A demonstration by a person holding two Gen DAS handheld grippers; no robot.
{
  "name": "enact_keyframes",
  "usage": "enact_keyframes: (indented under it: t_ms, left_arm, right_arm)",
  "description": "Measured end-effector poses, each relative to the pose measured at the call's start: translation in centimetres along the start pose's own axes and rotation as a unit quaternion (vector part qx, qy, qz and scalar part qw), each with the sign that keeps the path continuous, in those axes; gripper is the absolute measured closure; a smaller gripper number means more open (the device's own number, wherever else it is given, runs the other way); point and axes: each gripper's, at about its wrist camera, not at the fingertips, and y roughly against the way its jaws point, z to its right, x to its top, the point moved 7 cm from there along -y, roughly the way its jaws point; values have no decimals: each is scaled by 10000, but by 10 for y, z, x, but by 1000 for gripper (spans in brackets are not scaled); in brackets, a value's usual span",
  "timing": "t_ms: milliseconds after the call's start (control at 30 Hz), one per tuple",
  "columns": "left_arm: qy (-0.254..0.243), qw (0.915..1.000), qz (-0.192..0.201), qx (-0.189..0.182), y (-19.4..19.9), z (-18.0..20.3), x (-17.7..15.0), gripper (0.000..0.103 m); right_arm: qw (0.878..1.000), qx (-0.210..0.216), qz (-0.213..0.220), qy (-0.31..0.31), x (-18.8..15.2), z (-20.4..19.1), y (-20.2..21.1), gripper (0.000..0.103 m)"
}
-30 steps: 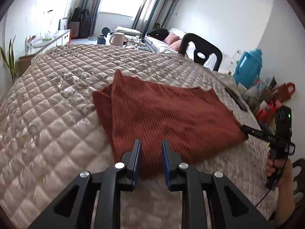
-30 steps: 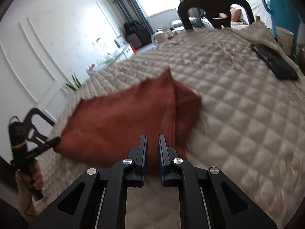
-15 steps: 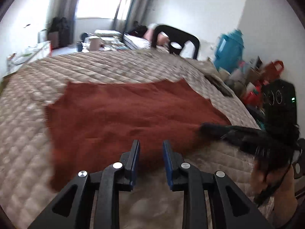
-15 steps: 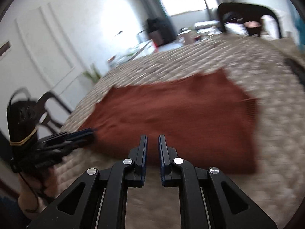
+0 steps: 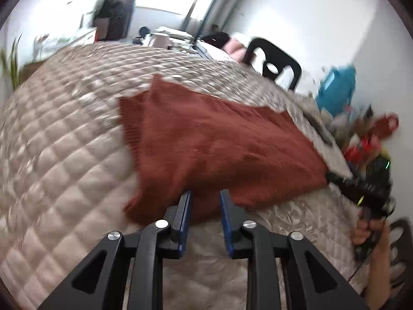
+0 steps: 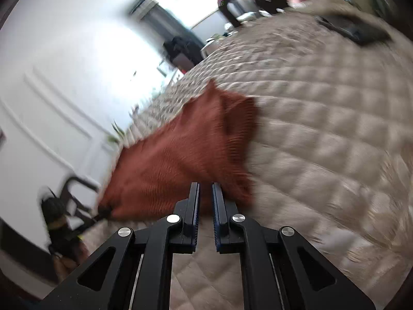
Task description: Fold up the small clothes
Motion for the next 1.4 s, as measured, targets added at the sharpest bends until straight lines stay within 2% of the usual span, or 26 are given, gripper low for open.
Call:
enact_keyframes:
  t_ms: [33, 133, 233, 300, 333, 400, 433, 500, 533, 600, 700, 800, 833, 900, 933, 967, 1000, 1033, 1067, 1133, 1267, 1400]
  left_arm:
    - [134, 9999, -7, -103, 1, -3, -1, 79]
    - [17, 10000, 63, 69, 7, 4, 3, 79]
    - [-186, 9994, 280, -31, 11, 20, 17, 77]
    - [-324, 9988, 351, 60, 4, 23, 28, 74]
    - [-340, 9987, 347, 160, -3, 17, 32, 74]
    - [-71, 9989, 105, 458, -20, -8, 33, 75]
    - [53, 9992, 80, 377, -20, -17, 31, 80]
    - [216, 9995, 154, 162, -12, -23, 30, 81]
    - [222, 9994, 190, 160, -8, -23, 30, 81]
    - [127, 9991, 287, 292, -3, -19, 37, 80]
    - [-76, 9987, 376, 329, -10, -5, 60, 78]
    - [-142, 9988, 342, 323, -32, 1, 83, 76]
    - [-99, 9986, 266, 448, -44, -3, 90, 76]
    - [-82, 9976, 139, 679, -62, -15, 95, 76]
    - [-48, 9964, 119, 838, -67, -24, 93, 78]
    - [26, 9963, 181, 844, -70, -33, 91, 91]
    - [236, 9972, 223, 670, -67, -39, 90, 91]
    - [440, 9971, 264, 557, -64, -45, 90, 97]
    - [666, 9965, 272, 433, -64, -53, 89, 98]
    - [799, 9960, 284, 284, -64, -56, 88, 98]
    - [538, 9964, 289, 592, -60, -43, 88, 98]
    - [242, 9960, 492, 709, -48, -20, 103, 88]
  right_arm:
    - [9999, -105, 63, -56, 1, 5, 4, 96]
    - [9994, -284, 181, 49, 2, -7, 8, 95]
    - [9988, -42, 284, 400, 7, -38, 6, 95]
    - [9985, 110, 256, 463, 11, -50, -1, 95]
    - [9989, 108, 205, 407, 15, -49, -10, 95]
    - [9997, -9, 144, 207, 18, -35, -23, 95]
    - [9998, -189, 107, 30, 19, -20, -27, 103]
    - [9988, 102, 156, -455, 22, 1, -28, 103]
    - [9980, 9, 246, -582, 24, 8, -21, 103]
    - [9981, -241, 365, -440, 29, 6, -14, 103]
    - [9985, -48, 489, -247, 41, -22, -18, 99]
    - [9993, 138, 345, -74, 50, -44, -40, 99]
    - [9995, 202, 209, -75, 52, -47, -56, 99]
    - [9998, 40, -10, -191, 51, -40, -76, 99]
    - [9997, -78, -45, -245, 54, -33, -83, 103]
    - [9993, -200, 78, -304, 57, -21, -84, 103]
    - [9990, -96, 152, -410, 59, -16, -82, 103]
    - [9973, -18, 284, -679, 61, -5, -77, 103]
    - [9961, -31, 386, -797, 62, 2, -73, 103]
    - [9949, 9, 445, -910, 63, 6, -70, 103]
    - [9965, -304, 400, -669, 62, -9, -69, 103]
    - [9967, -41, 632, -514, 71, -36, -61, 98]
